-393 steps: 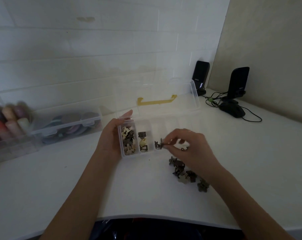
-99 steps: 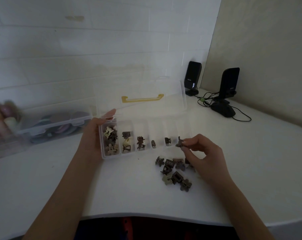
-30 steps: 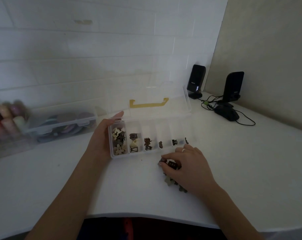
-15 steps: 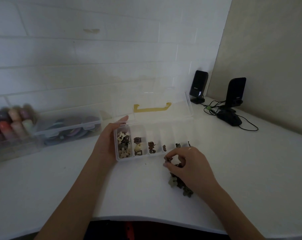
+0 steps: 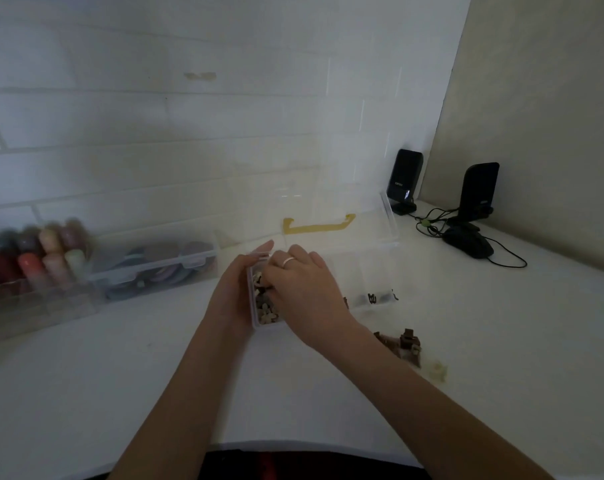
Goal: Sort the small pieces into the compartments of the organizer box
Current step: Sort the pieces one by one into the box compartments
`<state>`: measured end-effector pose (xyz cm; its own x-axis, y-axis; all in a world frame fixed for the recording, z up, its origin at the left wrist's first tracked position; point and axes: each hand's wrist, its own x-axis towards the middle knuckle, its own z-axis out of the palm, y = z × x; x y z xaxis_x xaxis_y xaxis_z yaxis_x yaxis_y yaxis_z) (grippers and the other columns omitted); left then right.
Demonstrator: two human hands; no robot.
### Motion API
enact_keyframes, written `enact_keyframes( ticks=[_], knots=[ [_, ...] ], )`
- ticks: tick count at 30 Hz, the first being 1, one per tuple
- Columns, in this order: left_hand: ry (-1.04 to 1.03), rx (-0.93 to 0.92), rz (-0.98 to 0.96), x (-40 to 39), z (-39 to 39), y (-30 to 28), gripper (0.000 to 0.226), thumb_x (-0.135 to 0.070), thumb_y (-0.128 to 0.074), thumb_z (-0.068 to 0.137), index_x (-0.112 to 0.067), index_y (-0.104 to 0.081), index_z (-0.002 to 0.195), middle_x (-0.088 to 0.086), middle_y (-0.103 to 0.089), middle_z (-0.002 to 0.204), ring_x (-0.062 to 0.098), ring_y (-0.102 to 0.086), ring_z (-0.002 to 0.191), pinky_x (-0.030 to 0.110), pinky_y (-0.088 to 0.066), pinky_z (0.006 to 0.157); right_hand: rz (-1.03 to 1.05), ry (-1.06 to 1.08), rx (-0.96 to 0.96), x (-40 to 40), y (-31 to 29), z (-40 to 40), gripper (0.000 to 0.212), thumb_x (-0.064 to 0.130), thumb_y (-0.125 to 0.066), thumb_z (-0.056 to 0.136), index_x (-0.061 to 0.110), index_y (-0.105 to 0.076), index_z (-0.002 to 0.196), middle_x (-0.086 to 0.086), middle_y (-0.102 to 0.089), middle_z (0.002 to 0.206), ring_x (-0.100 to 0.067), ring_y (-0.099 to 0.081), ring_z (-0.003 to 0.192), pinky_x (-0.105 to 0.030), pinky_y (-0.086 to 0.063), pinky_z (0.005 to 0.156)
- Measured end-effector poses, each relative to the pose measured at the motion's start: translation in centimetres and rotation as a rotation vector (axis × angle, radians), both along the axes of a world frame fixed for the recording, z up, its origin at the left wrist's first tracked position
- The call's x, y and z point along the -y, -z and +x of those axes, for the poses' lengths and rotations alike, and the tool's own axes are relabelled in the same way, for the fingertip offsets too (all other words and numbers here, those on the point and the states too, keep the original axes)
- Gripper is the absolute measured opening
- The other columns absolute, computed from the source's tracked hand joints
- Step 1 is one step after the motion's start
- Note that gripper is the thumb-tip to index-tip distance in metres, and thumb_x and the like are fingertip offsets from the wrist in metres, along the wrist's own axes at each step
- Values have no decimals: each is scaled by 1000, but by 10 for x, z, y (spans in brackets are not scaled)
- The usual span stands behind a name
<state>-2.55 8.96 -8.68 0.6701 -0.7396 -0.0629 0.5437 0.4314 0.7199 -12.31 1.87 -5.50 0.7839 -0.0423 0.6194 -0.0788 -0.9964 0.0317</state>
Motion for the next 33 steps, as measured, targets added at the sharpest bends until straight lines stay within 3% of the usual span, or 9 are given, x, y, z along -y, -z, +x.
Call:
enact_keyframes(
  ticks=[3, 7, 11, 14, 17, 20, 24, 28, 33],
  knots=[
    [15, -10, 9, 0, 0, -2, 38, -23, -49, 89, -18, -62, 124, 6, -69, 80, 19, -66, 68, 28, -50, 62, -47, 12, 29, -2, 6, 3, 19, 12, -81, 57, 20, -66, 64, 3, -63, 70, -23, -55, 75, -28, -23, 64],
    [-20, -37, -20, 2, -3, -5, 26, -21, -51, 86, -17, -64, 109, 2, -61, 66, 17, -60, 52, 22, -48, 48, -38, -99, -41, 9, 10, -15, 18, 17, -72, 72, 28, -73, 86, 5, -68, 85, -23, -54, 82, -32, -28, 67],
    [39, -38, -11, 0, -7, -5, 23, -24, -52, 88, -14, -72, 95, 10, -67, 80, 25, -66, 65, 31, -52, 62, 106, -193, 11, 28, 7, -57, 22, 21, -56, 82, 27, -71, 96, 6, -67, 103, -18, -56, 93, -33, -40, 73],
    [-37, 12, 78, -1, -3, -2, 32, -25, -58, 84, -18, -69, 114, 8, -70, 101, 27, -69, 80, 41, -54, 71, 323, -7, 85, 59, 6, -105, 18, 17, -65, 84, 29, -72, 95, 18, -67, 95, 0, -56, 88, -22, -42, 80],
    [-85, 59, 112, 2, -4, -4, 37, -25, -56, 86, -19, -66, 120, 7, -71, 106, 25, -70, 84, 39, -54, 70, 518, 226, 77, 87, 18, -148, 25, 11, -58, 88, 30, -68, 100, 22, -63, 95, 10, -54, 81, -5, -36, 76],
    [-120, 79, 135, 4, -7, -5, 38, -24, -53, 87, -18, -65, 122, 8, -70, 111, 25, -68, 91, 39, -55, 76, 685, 329, -42, 98, 42, -163, 28, 18, -52, 93, 35, -59, 113, 9, -65, 109, -4, -59, 95, -21, -45, 84],
    [-133, 65, 140, 3, -4, -4, 35, -23, -54, 86, -19, -67, 119, 7, -68, 113, 27, -65, 101, 47, -46, 98, 754, 318, -192, 91, 59, -158, 48, 29, -47, 94, 35, -34, 140, 9, -56, 128, -13, -49, 118, -37, -38, 101],
    [-115, 83, 120, 3, -3, -3, 38, -21, -50, 88, -17, -64, 123, 6, -68, 117, 25, -66, 97, 46, -47, 96, 672, 336, -258, 87, 56, -152, 33, 32, -43, 95, 41, -48, 127, 18, -55, 114, -11, -41, 121, -39, -33, 100],
    [-98, 73, 120, 4, -1, -1, 43, -21, -49, 88, -18, -61, 129, 6, -67, 116, 26, -66, 96, 45, -49, 92, 672, 279, -184, 84, 54, -155, 24, 21, -49, 94, 35, -58, 112, 22, -56, 101, -9, -50, 109, -39, -38, 95]
  ],
)
